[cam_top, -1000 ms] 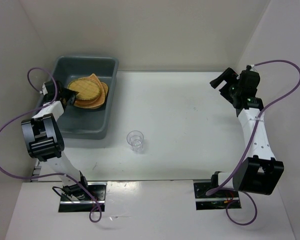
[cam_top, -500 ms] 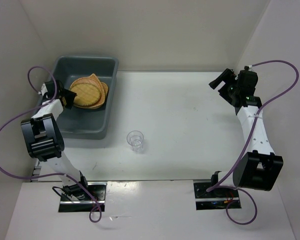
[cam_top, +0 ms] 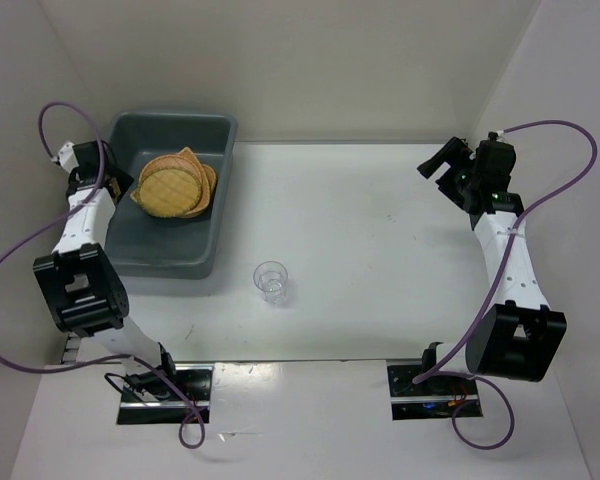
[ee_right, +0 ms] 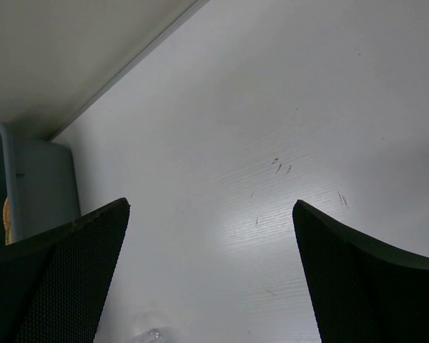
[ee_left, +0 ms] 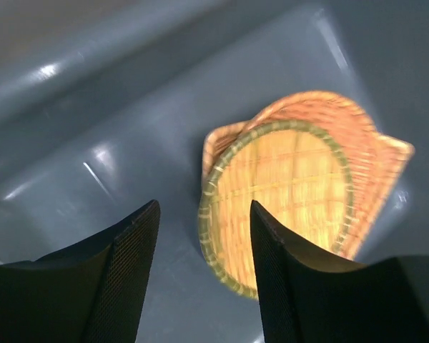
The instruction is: Place the mixed dishes into the plastic bin
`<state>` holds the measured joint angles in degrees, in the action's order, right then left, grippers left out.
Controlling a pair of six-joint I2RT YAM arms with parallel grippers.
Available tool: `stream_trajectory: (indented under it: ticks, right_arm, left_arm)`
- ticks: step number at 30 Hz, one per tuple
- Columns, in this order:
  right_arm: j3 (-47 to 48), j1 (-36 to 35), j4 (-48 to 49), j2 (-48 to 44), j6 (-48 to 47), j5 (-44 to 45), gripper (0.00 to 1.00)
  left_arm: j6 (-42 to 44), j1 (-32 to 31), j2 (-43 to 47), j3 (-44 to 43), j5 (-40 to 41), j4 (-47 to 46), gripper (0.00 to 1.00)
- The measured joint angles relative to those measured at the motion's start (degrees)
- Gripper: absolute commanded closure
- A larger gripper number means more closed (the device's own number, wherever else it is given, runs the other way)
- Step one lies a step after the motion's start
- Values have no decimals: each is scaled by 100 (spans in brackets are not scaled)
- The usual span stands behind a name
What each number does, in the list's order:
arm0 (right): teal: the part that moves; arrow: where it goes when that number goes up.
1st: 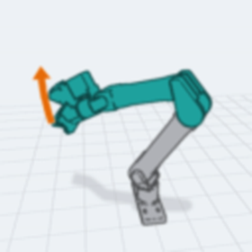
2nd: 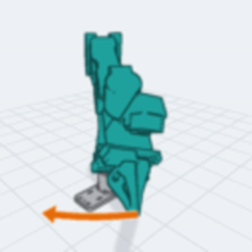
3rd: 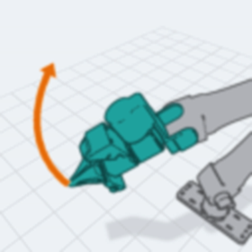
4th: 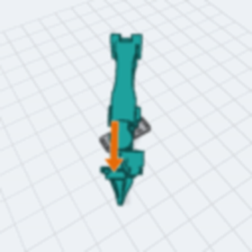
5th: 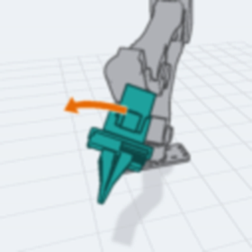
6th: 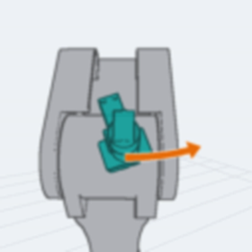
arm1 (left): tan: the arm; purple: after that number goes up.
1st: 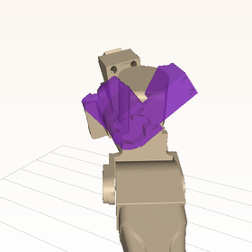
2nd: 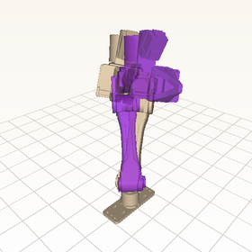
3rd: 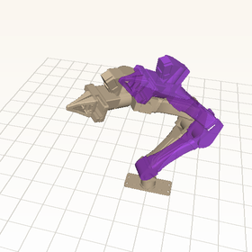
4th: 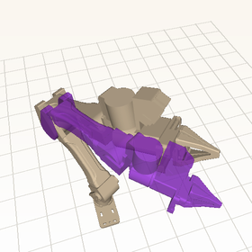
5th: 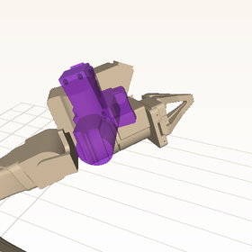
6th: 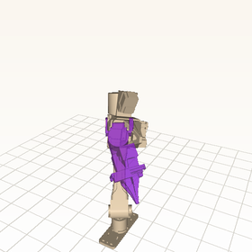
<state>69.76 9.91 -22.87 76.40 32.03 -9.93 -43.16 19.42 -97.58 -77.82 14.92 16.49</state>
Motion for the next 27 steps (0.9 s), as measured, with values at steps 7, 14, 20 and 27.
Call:
stream_trajectory:
  ticks: [7,14,20,27]
  right_arm:
    - [0,0,24,0,9,-166,0]
    - [-4,0,107,0,50,-326,0]
    - [-90,0,177,0,92,-437,0]
    - [-229,0,197,7,142,-496,0]
  left_arm:
    - [874,-271,876,-509,-1104,341,35]
    - [1611,-2789,1720,-245,-1904,483,31]
    - [2068,-4266,2015,109,-2107,944,30]
    - [2531,-5165,1716,774,-1644,1266,30]
